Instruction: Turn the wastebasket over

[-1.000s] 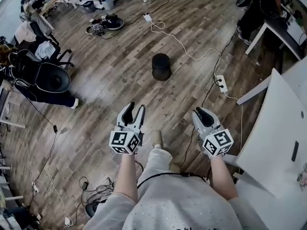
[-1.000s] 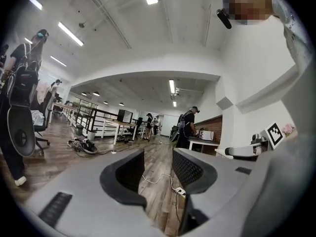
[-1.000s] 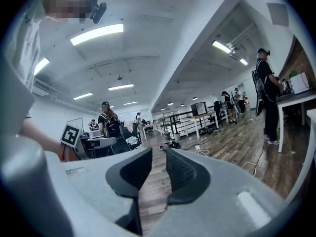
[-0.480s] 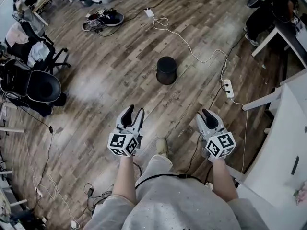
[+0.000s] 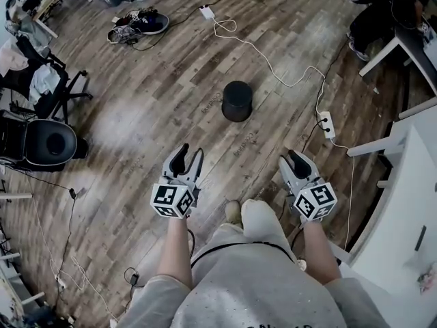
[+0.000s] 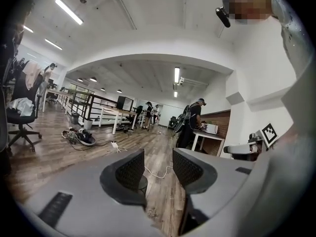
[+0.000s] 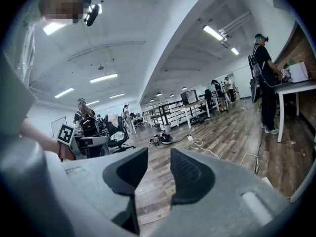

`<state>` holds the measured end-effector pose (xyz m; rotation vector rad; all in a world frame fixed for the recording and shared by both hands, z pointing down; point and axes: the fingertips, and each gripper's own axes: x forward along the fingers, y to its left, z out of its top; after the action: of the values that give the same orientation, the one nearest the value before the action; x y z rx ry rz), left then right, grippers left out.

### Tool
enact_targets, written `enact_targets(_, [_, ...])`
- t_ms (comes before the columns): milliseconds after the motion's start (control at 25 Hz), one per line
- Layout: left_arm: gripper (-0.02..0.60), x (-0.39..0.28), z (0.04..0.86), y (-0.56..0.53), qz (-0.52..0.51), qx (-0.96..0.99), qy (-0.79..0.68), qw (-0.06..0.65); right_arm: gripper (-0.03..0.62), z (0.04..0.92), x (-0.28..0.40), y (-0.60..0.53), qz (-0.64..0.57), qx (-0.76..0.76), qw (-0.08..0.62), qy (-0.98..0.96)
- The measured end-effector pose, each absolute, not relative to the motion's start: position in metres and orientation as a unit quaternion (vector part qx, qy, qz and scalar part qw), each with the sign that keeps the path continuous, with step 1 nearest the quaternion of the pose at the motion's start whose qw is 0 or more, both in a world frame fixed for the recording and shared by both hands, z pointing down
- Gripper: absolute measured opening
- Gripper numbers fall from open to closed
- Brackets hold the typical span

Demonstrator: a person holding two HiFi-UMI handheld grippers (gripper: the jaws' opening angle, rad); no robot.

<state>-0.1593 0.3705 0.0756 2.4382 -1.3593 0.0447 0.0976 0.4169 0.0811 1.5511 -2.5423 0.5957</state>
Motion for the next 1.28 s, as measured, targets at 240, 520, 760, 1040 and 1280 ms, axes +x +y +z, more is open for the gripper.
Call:
enact_targets(240, [0.175,-0.158,0.092,0.325,0.016,0.855,-0.483,0.189,0.14,0.097,0.1,0.366,0.205,0.508,0.061,-0.834])
enact_targets(520, [0.175,-0.154,0.096,0.241,0.019,0.848,-0.49,0.2,0.144,0.111,0.105,0.275,0.224,0.495,0.063,-0.837])
enact_targets(760, [0.175,-0.134,0.113,0.169,0.023,0.841,-0.495,0.217,0.144,0.127,0.122,0.203,0.241,0.485,0.073,-0.838])
enact_targets(1040, [0.175,-0.116,0.154,0.107,0.042,0.83,-0.493,0.256,0.144,0.163,0.139,0.136,0.272,0.473,0.082,-0.834])
enact_targets(1280, [0.175,-0.106,0.195,0.065,0.04,0.815,-0.505,0.282,0.149,0.208,0.144,0.096,0.303,0.451,0.091,-0.835])
